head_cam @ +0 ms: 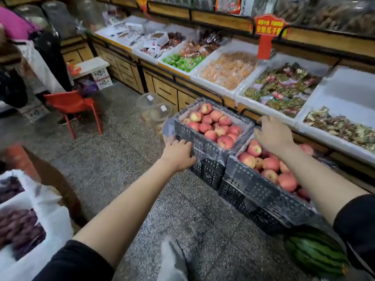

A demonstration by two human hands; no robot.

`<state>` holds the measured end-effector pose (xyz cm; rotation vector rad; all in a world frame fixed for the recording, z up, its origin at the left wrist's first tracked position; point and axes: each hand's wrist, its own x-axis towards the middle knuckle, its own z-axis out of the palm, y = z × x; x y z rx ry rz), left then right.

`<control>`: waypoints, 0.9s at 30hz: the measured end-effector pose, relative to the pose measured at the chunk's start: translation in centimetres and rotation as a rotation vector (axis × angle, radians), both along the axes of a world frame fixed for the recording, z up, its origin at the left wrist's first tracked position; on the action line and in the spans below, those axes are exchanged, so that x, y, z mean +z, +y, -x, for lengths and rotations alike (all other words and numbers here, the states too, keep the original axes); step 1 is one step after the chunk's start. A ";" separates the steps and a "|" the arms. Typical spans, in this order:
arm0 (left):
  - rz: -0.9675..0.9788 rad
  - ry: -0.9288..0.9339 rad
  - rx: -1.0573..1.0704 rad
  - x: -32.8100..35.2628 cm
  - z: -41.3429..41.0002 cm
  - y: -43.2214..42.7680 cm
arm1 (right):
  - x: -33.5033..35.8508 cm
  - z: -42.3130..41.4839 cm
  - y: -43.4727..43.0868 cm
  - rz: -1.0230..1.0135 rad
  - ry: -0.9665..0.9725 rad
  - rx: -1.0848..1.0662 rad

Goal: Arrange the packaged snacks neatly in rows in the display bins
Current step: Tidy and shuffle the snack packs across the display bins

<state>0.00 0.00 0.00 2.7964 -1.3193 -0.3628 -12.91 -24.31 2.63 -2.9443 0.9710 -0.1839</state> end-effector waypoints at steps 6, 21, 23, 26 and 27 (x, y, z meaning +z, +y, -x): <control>-0.042 0.051 0.055 -2.6 -7.6 1.5 | -2.1 -8.9 2.1 -0.006 0.078 0.056; -0.175 0.121 0.117 -6.7 -24.3 5.1 | -6.0 -29.5 5.0 -0.075 0.093 0.194; -0.174 0.145 0.144 -7.3 -26.0 5.2 | -6.5 -31.8 5.0 -0.083 0.092 0.212; -0.169 0.175 0.185 -8.0 -28.5 5.3 | -7.4 -35.4 4.5 -0.094 0.100 0.255; -0.170 0.178 0.199 -8.3 -29.4 5.2 | -7.7 -36.8 4.2 -0.098 0.109 0.265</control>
